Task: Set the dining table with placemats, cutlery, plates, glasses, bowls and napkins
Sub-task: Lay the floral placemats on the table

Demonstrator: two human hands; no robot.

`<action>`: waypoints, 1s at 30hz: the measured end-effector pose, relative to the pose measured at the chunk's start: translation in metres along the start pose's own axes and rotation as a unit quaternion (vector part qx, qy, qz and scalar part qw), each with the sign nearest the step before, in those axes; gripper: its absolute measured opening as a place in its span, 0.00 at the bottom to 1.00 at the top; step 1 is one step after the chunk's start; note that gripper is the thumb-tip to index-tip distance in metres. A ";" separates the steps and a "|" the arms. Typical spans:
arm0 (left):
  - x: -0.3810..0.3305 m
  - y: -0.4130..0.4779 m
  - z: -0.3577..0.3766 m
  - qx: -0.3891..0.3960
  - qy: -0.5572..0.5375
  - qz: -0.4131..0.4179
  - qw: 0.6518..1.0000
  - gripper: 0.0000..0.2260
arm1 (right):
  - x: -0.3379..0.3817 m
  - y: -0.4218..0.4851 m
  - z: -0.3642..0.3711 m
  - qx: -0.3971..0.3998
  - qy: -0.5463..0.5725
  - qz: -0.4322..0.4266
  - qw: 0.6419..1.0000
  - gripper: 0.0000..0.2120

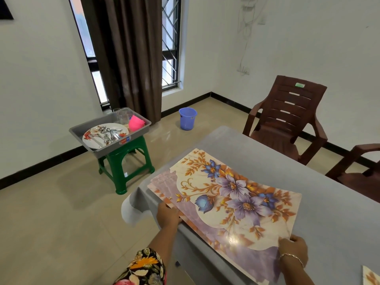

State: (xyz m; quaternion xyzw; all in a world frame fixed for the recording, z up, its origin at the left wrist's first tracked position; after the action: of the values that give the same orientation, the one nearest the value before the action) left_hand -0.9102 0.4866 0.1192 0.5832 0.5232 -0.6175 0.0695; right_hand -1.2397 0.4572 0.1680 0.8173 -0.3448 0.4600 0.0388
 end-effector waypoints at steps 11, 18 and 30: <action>-0.015 -0.007 -0.004 -0.021 0.048 0.025 0.998 0.19 | -0.012 0.007 0.005 0.032 0.007 0.025 0.999 0.30; -0.014 -0.012 -0.002 -0.018 -0.104 -0.052 0.993 0.16 | -0.024 0.010 0.011 0.042 0.006 0.035 0.998 0.29; -0.038 -0.031 0.021 -0.034 0.228 0.070 0.970 0.14 | -0.022 0.006 0.009 0.052 -0.053 -0.013 0.997 0.11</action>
State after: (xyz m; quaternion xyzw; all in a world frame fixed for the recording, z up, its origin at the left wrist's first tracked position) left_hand -0.9337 0.4653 0.1625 0.7413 0.5036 -0.4435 0.0112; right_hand -1.2442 0.4611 0.1442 0.8460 -0.3114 0.4324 -0.0159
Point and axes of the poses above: each hand's wrist, its own y-axis towards the middle knuckle, its own z-axis out of the palm, x = y × z, the point moved 3 cm from there along y, towards the middle knuckle, and after that the axes turned 4 degrees about -z, right-handed, at the moved point
